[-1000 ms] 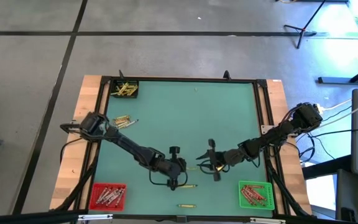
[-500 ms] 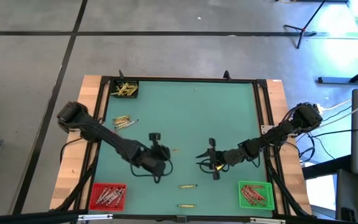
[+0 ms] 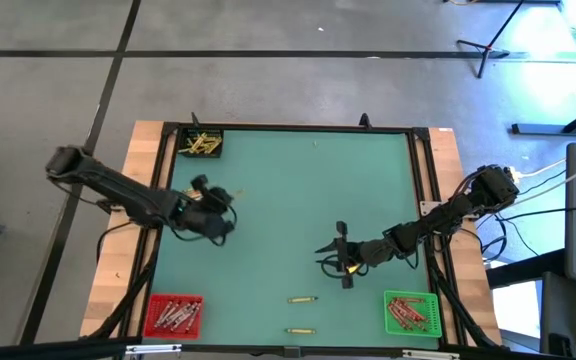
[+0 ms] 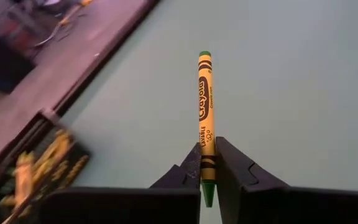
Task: Sort crayons
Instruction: Put the green crayon into the black bin
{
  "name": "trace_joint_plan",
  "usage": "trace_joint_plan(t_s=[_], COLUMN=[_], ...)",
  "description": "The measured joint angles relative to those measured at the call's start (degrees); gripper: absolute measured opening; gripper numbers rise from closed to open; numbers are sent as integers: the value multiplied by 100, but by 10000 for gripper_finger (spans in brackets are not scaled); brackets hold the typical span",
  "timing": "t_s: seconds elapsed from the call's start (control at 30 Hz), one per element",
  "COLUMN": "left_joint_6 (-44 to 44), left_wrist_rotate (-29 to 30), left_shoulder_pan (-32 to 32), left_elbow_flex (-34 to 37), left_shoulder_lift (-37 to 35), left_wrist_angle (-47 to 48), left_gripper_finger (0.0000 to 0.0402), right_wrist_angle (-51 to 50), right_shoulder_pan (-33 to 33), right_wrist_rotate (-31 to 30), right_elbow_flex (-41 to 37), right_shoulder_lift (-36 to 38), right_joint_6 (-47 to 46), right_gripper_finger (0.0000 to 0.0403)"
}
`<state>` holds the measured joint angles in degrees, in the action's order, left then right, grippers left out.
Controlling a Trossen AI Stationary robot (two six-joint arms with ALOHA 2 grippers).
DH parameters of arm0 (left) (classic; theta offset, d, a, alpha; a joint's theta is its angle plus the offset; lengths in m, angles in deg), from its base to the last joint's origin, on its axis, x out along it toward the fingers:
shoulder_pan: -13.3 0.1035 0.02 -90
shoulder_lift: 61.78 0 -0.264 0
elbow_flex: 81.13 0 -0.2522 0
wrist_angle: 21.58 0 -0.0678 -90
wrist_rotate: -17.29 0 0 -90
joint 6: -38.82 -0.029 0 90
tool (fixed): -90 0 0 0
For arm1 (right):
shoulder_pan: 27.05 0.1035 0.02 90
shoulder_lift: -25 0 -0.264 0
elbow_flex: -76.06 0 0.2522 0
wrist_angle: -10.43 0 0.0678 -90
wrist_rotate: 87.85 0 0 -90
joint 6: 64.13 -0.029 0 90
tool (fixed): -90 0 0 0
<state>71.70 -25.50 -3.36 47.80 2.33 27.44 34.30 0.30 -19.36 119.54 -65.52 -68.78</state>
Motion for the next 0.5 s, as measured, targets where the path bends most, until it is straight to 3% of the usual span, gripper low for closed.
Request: trace_joint_plan(t_s=[0.2,0.5], left_joint_6=[7,-425], left_wrist_rotate=[85,137], left_shoulder_pan=[973,2704], left_elbow_flex=[625,791], left_shoulder_lift=[-794,-900], left_wrist_angle=[-5,-82], left_gripper_finger=[8,8], right_wrist_angle=[0,2], right_shoulder_pan=[0,0], right_wrist_rotate=[-3,-16], right_elbow_flex=[0,0], right_shoulder_lift=[0,0], right_joint_6=[0,0], right_gripper_finger=[111,111])
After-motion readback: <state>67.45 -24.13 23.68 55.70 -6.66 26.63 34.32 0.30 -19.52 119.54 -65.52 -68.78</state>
